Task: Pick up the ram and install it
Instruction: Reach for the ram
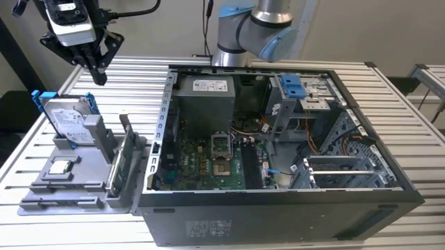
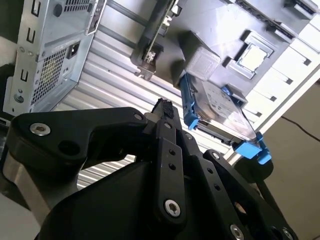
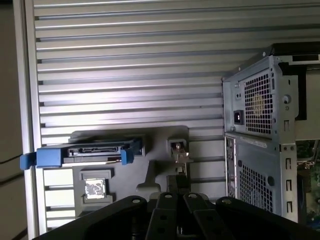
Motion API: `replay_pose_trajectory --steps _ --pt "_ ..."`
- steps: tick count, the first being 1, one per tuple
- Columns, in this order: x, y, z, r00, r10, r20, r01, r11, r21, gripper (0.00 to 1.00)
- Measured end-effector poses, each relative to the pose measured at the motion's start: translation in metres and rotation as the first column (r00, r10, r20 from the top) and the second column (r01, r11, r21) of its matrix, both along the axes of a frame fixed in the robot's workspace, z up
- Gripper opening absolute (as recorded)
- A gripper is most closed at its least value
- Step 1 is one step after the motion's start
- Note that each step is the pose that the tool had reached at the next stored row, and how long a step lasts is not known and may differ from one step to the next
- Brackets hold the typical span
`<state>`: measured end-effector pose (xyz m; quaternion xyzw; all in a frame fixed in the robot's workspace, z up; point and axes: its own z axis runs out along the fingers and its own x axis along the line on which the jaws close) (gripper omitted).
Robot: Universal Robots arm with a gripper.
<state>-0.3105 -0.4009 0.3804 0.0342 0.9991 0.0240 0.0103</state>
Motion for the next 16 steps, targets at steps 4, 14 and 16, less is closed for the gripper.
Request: replay_pose_trajectory --steps 4,14,16 --pt "-0.0139 -0.0003 -0.0002 1.0000 0.000 -0.0002 0.000 1.0000 0.0001 0.11" --pt "-0.0368 -0.0019 -0.0011 1.0000 0.000 0.0000 0.000 1.0000 0.0006 0.11" --pt "-0.0419 -0.0027 -0.0013 1.0000 0.000 0.0000 0.000 1.0000 0.0009 0.11"
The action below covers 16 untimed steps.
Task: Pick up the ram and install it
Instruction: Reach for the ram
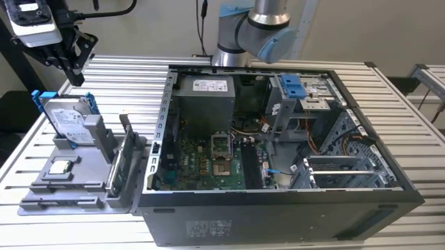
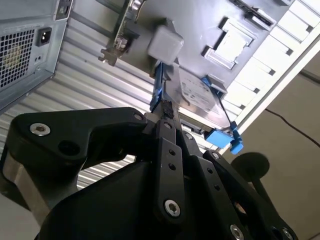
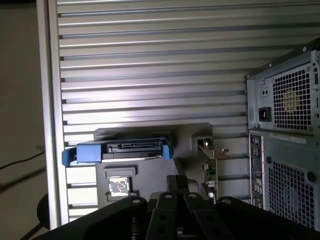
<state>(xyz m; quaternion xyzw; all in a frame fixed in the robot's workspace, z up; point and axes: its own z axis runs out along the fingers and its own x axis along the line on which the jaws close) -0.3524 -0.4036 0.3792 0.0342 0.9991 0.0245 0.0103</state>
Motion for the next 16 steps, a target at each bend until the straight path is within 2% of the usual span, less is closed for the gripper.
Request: replay_pose_trajectory --steps 3,10,16 --pt "-0.0089 -0.0010 -0.0002 1.0000 0.000 0.0000 0.000 1.0000 0.0004 0.11" --pt "-0.0193 -0.0022 -0.0021 1.0000 0.001 0.0001 -0.001 1.0000 0.0006 0.11" --pt "-0.0225 -0.0031 -0.0028 1.0000 0.001 -0.0001 -0.001 1.0000 0.0006 0.11"
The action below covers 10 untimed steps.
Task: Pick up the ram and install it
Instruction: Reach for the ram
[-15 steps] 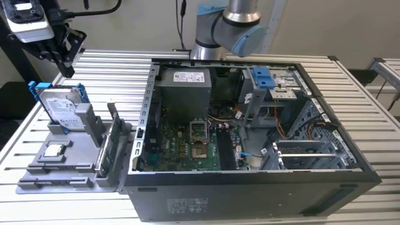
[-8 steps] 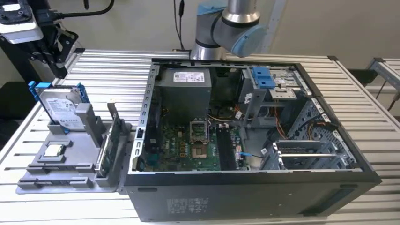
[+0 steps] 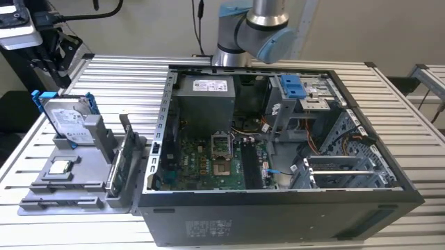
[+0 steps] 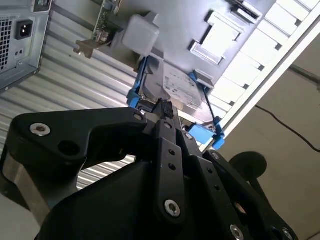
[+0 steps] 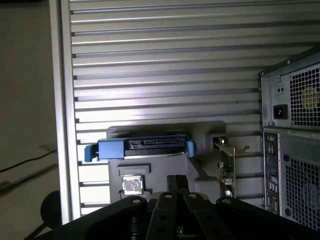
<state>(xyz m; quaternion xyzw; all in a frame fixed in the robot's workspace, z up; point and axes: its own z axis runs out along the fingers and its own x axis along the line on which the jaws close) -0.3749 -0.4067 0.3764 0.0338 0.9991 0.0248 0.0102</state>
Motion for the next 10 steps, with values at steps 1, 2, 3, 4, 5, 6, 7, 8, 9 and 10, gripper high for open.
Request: replay_pose_trajectory --steps 1,2,3,4,5,6,7,8,9,10 --pt "-0.0001 -0.0012 -0.0002 1.0000 0.000 -0.0001 0.000 1.0000 0.0000 0.11" --pt "-0.0001 -0.0030 -0.0003 1.0000 0.000 -0.0001 0.000 1.0000 -0.0001 0.11" --pt "-0.0001 -0.0048 -0.0006 1.0000 0.000 -0.0001 0.000 1.0000 -0.0001 0.11" --pt "-0.0002 -0.0068 -0.0008 1.0000 0.000 -0.0001 0.000 1.0000 -0.0001 0.11" --pt "-0.0004 -0.0088 -0.0011 1.0000 0.000 0.0001 0.000 1.0000 0.0000 0.11" --pt "-0.0006 -0.0109 -0.0014 1.0000 0.000 0.0000 0.000 1.0000 0.0001 0.11" --pt "-0.0012 -0.0125 -0.0016 1.0000 0.000 0.0000 0.000 1.0000 0.0004 0.11" --pt "-0.0020 -0.0136 -0.0019 1.0000 0.000 -0.0001 0.000 1.0000 0.0006 0.11" --pt "-0.0029 -0.0144 -0.0023 1.0000 0.000 0.0001 0.000 1.0000 0.0007 0.11" --pt "-0.0036 -0.0155 -0.0028 1.0000 0.000 0.0000 0.000 1.0000 0.0007 0.11"
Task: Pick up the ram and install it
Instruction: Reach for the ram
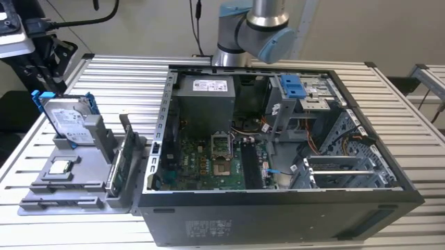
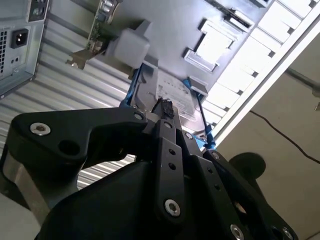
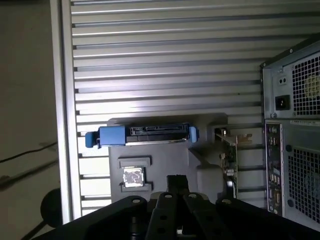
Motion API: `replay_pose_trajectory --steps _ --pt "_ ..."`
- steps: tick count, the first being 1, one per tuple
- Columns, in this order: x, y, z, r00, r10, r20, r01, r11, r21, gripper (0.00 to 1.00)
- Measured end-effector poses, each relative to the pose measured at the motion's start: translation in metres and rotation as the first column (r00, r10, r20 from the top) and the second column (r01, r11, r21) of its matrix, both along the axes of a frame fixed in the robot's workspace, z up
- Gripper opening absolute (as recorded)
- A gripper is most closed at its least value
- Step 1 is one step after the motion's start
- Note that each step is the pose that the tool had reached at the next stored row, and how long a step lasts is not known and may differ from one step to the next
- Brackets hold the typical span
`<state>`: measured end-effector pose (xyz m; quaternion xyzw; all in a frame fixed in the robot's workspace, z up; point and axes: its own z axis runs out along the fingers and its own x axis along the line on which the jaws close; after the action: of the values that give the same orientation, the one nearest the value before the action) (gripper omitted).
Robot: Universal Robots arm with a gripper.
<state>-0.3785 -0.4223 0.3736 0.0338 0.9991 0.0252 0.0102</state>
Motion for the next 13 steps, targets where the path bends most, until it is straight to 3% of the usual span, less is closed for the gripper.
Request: replay_pose_trajectory --steps 13 --pt "-0.0032 -0.0187 -0.0058 1.0000 0.000 0.0000 0.000 1.0000 0.0008 0.11"
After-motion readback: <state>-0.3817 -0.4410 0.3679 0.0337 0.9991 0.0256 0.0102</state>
